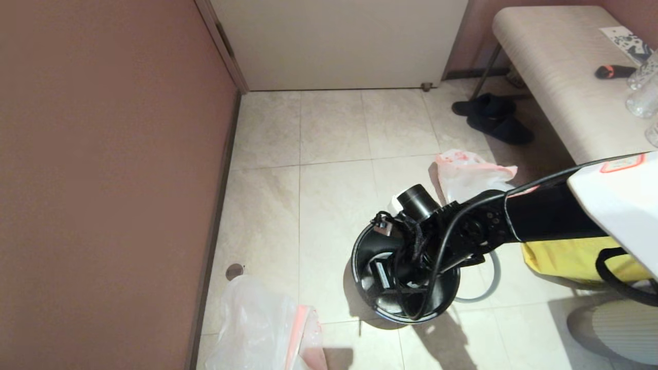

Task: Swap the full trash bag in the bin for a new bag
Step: Pick up a new trash bag

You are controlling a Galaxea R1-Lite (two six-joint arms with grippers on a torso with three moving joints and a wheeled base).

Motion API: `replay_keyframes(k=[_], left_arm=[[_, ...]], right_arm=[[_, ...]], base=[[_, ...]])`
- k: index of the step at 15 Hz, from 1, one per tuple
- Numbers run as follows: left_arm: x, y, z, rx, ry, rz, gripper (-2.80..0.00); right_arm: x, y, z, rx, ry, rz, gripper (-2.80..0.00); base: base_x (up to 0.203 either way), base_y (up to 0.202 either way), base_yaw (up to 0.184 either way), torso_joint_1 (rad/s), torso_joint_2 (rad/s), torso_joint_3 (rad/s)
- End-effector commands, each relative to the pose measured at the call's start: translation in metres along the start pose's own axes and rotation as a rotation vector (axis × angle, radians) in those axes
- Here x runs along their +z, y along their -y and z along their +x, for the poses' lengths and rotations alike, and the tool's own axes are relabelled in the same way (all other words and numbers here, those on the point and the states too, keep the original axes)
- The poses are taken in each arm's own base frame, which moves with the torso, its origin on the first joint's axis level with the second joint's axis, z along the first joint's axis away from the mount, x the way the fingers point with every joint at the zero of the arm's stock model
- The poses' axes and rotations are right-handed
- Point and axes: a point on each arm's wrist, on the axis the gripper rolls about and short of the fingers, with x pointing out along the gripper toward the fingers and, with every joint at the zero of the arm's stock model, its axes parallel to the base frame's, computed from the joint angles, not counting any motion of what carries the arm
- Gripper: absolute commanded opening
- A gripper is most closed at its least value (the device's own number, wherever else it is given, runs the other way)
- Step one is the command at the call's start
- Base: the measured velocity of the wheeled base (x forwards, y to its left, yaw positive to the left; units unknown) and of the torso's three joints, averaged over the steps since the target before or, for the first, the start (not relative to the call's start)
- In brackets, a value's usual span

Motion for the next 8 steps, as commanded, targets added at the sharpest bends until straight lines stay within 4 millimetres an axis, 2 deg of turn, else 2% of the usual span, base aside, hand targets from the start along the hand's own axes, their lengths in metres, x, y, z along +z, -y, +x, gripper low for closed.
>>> replay_keyframes(k=[1, 2, 4, 6, 8], left_arm=[[0.019, -0.001, 0.006, -0.018, -0.034, -0.002, -2.80], [0.033, -0.002, 0.017, -0.047, -0.091, -0.006, -2.80], [0.056, -0.003, 0.058, -0.134, -0.262, -0.026, -2.80], [0.069, 0.002, 0.121, -0.209, -0.428, -0.054, -2.80], [0.061, 0.023, 0.193, -0.198, -0.593, -0.046, -2.80]], right_arm=[[-0.005, -0.004, -0.025, 0.035, 0.096, 0.006, -2.80], [-0.009, -0.001, -0.024, 0.031, 0.089, 0.019, -2.80], [-0.014, 0.004, -0.018, 0.028, 0.086, 0.026, -2.80], [-0.014, 0.007, -0.015, 0.038, 0.110, 0.040, -2.80], [-0.012, 0.014, -0.017, 0.030, 0.118, 0.057, -2.80]], base=[[0.000, 0.000, 0.000, 0.000, 0.00, 0.000], [0.000, 0.000, 0.000, 0.000, 0.00, 0.000], [0.000, 0.000, 0.000, 0.000, 0.00, 0.000], [0.000, 0.000, 0.000, 0.000, 0.00, 0.000], [0.000, 0.000, 0.000, 0.000, 0.00, 0.000]])
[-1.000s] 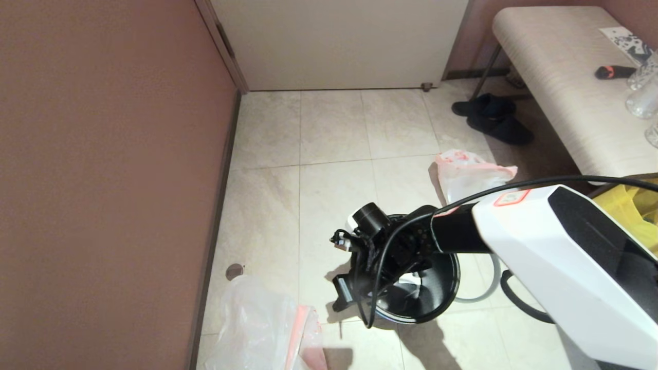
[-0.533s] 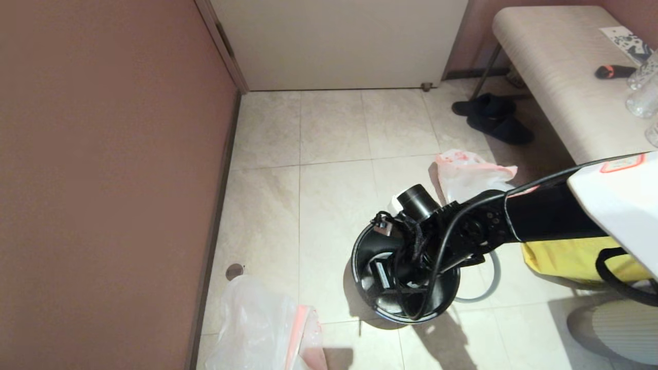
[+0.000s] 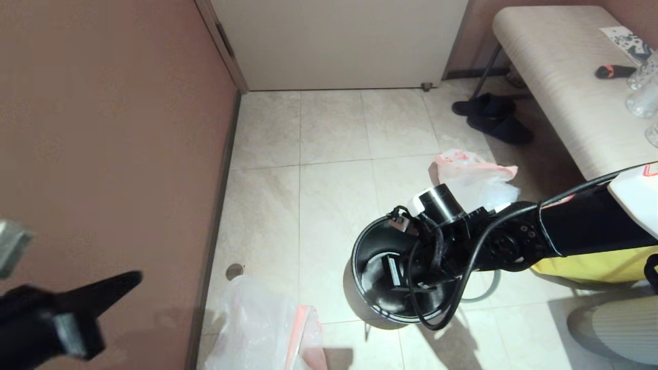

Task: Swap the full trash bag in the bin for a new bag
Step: Pick up a new trash bag

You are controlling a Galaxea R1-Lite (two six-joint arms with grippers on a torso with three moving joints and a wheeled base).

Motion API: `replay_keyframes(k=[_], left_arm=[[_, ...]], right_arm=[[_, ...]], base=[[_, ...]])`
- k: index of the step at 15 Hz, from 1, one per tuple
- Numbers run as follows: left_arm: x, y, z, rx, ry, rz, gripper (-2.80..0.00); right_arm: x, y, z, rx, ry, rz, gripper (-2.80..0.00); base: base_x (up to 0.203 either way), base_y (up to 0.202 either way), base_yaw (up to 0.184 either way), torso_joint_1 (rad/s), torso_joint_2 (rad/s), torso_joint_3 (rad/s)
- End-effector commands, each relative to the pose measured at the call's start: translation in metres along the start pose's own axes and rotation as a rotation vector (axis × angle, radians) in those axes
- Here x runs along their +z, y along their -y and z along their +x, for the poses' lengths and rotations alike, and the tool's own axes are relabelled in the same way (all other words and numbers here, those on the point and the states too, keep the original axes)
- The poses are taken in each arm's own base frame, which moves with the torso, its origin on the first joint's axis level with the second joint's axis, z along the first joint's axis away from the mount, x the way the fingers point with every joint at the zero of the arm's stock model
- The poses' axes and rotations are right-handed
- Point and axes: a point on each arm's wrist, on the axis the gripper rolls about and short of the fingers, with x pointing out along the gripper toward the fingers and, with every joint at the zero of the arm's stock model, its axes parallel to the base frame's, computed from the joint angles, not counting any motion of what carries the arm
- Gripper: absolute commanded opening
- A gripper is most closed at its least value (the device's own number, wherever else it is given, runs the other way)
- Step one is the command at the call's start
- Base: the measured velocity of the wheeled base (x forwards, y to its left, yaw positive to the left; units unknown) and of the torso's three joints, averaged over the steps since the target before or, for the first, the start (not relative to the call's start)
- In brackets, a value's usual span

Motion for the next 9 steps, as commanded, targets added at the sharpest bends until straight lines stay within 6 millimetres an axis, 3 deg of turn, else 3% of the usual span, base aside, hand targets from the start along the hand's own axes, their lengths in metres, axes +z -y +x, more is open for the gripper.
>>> replay_keyframes(k=[1, 5, 7, 9], left_arm=[[-0.012, 0.010, 0.097, 0.013, -0.316, 0.013, -2.80], [-0.045, 0.054, 0.222, 0.102, -0.528, 0.067, -2.80], [-0.062, 0.073, 0.265, 0.129, -0.602, 0.073, -2.80], [-0.086, 0.083, 0.289, 0.105, -0.726, 0.068, -2.80]], right_arm=[[0.001, 0.007, -0.002, -0.008, 0.005, 0.018, -2.80], [0.004, 0.026, -0.002, -0.036, 0.007, 0.058, -2.80], [0.004, 0.034, 0.003, -0.050, -0.004, 0.077, -2.80], [0.004, 0.037, 0.005, -0.055, -0.008, 0.083, -2.80]], base=[[0.000, 0.000, 0.000, 0.000, 0.00, 0.000], [0.000, 0.000, 0.000, 0.000, 0.00, 0.000], [0.000, 0.000, 0.000, 0.000, 0.00, 0.000], [0.000, 0.000, 0.000, 0.000, 0.00, 0.000]])
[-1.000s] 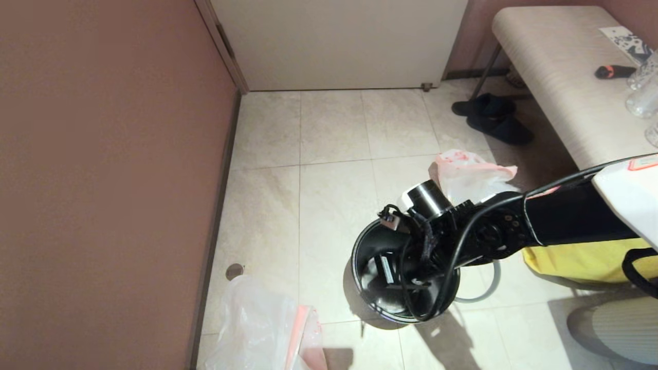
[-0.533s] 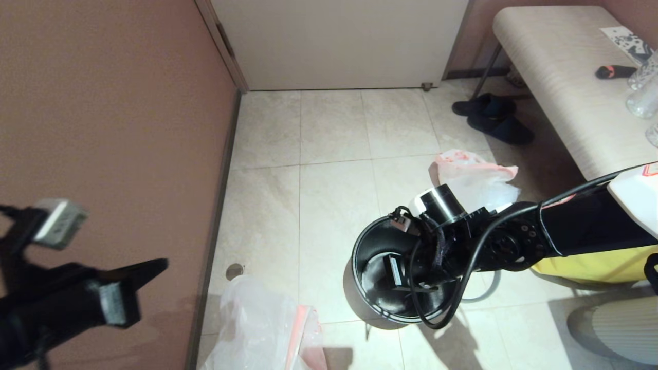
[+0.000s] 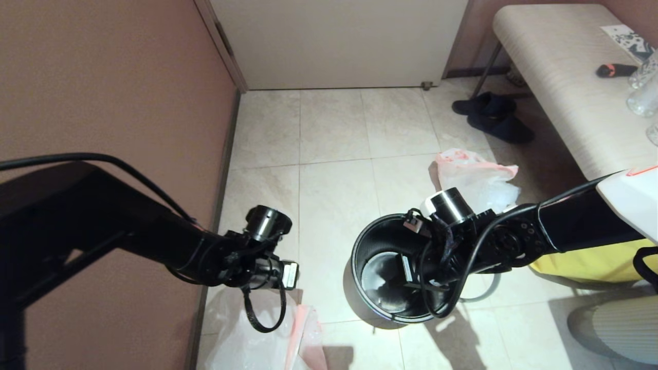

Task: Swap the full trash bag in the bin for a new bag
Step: Pick up a new trash bag

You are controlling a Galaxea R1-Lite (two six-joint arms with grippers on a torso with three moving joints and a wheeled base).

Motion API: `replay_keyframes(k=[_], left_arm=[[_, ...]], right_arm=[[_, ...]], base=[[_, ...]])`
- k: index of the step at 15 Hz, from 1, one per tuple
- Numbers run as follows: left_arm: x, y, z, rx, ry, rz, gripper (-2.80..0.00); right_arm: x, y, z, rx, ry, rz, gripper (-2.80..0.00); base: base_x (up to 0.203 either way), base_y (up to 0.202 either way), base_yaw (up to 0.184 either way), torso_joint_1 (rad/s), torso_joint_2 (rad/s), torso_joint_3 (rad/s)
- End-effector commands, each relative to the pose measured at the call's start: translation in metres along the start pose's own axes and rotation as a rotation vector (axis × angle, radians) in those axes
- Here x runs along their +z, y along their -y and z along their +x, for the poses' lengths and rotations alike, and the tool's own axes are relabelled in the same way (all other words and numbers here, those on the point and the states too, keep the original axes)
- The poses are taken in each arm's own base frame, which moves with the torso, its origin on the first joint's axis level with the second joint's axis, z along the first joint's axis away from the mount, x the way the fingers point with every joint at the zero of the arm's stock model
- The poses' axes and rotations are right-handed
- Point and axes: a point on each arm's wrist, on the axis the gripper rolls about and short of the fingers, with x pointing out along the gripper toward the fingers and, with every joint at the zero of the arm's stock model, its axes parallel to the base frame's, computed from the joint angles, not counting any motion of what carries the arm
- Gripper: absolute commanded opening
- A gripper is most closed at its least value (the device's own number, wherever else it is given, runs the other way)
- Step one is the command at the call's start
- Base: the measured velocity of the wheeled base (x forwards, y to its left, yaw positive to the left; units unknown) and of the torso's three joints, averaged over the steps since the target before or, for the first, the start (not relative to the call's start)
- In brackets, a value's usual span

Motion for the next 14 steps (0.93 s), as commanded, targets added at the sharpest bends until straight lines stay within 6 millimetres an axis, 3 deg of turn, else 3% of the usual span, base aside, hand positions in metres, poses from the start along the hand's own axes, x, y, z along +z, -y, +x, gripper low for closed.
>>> replay_keyframes(k=[1, 2, 3, 4, 11, 14], left_arm=[[-0.022, 0.010, 0.055, 0.009, -0.166, 0.028, -2.80], [-0.029, 0.010, 0.068, 0.004, -0.215, 0.024, -2.80], [-0.037, 0.009, 0.081, 0.009, -0.258, 0.024, -1.60], [-0.044, 0.008, 0.095, 0.017, -0.298, 0.026, 0.00], [-0.021, 0.005, 0.121, 0.048, -0.537, 0.049, 0.00], [-0.028, 0.011, 0.145, 0.073, -0.661, 0.080, 0.00]], right_arm=[[0.000, 0.005, 0.006, -0.006, -0.011, 0.010, -2.80], [0.000, 0.006, 0.008, -0.006, -0.009, 0.010, -2.80], [0.000, 0.007, 0.010, -0.007, -0.010, 0.009, -2.80], [0.000, 0.007, 0.011, -0.007, -0.010, 0.010, -2.80], [-0.002, 0.005, 0.015, -0.007, -0.021, 0.003, -2.80], [-0.002, 0.005, 0.015, -0.005, -0.021, 0.003, -2.80]], base=[[0.000, 0.000, 0.000, 0.000, 0.00, 0.000], [0.000, 0.000, 0.000, 0.000, 0.00, 0.000], [0.000, 0.000, 0.000, 0.000, 0.00, 0.000], [0.000, 0.000, 0.000, 0.000, 0.00, 0.000], [0.000, 0.000, 0.000, 0.000, 0.00, 0.000], [0.000, 0.000, 0.000, 0.000, 0.00, 0.000]])
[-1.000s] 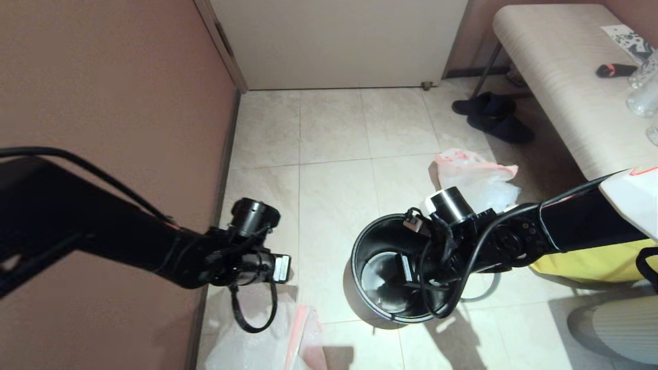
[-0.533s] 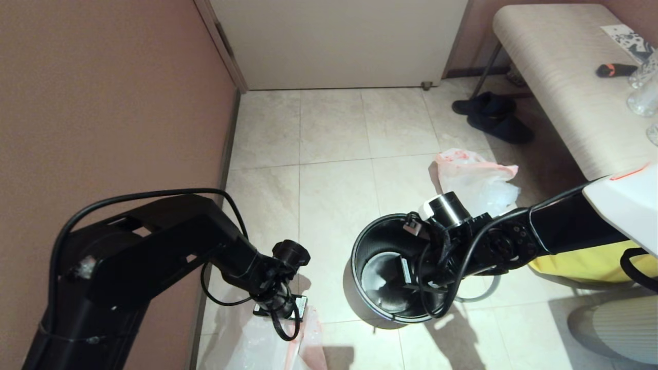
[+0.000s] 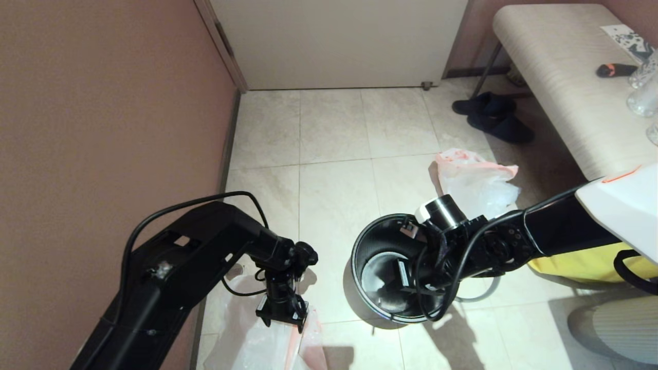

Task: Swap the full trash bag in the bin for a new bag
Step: Pick up a new trash bag

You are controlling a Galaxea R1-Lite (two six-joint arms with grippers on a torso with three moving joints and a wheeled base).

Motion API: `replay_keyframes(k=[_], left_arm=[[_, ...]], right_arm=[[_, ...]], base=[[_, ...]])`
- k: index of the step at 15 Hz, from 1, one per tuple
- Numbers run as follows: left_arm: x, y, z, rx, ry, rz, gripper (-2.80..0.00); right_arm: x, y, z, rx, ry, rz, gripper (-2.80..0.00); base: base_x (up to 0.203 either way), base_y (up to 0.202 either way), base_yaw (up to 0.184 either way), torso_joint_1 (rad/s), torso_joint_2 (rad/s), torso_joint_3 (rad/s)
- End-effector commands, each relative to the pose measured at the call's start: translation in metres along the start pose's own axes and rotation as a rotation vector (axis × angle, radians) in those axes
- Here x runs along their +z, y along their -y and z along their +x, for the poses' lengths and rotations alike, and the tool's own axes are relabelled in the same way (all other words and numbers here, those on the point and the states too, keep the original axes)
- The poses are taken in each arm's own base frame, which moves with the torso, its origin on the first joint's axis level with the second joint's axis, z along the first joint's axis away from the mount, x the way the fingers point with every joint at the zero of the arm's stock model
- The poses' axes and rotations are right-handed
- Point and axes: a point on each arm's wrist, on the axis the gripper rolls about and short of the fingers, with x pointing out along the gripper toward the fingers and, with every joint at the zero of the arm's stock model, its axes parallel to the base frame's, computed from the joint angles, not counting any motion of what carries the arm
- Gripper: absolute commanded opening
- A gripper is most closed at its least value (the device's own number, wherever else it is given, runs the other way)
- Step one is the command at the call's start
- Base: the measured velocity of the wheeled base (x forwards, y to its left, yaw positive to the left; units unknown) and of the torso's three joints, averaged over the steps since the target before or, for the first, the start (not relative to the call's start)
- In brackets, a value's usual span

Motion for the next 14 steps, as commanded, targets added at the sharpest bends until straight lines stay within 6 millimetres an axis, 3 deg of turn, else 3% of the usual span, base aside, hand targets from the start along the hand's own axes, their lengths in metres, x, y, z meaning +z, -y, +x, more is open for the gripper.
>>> replay_keyframes(k=[1, 3, 4, 8, 11, 14], left_arm=[[0.002, 0.006, 0.029, 0.030, -0.070, 0.013, 0.00], [0.001, 0.013, 0.053, 0.155, -0.094, 0.041, 0.00], [0.001, 0.019, 0.057, 0.187, -0.086, 0.055, 0.00], [0.016, 0.031, 0.035, 0.114, -0.021, 0.060, 0.00], [0.011, 0.043, 0.007, 0.081, -0.021, 0.052, 0.00], [0.006, 0.060, -0.001, 0.080, 0.002, 0.028, 0.00]], right_arm=[[0.000, 0.001, 0.001, 0.001, -0.004, 0.005, -2.80], [0.000, 0.003, 0.001, -0.002, -0.003, 0.007, -2.80], [0.001, 0.003, 0.002, -0.002, -0.004, 0.001, -2.80], [0.001, 0.006, 0.009, -0.007, -0.014, -0.018, -2.80], [0.003, 0.009, 0.007, -0.009, -0.005, -0.026, -2.80], [0.004, 0.007, 0.004, -0.007, -0.002, -0.029, -2.80]], base=[[0.000, 0.000, 0.000, 0.000, 0.00, 0.000], [0.000, 0.000, 0.000, 0.000, 0.00, 0.000], [0.000, 0.000, 0.000, 0.000, 0.00, 0.000], [0.000, 0.000, 0.000, 0.000, 0.00, 0.000], [0.000, 0.000, 0.000, 0.000, 0.00, 0.000], [0.000, 0.000, 0.000, 0.000, 0.00, 0.000]])
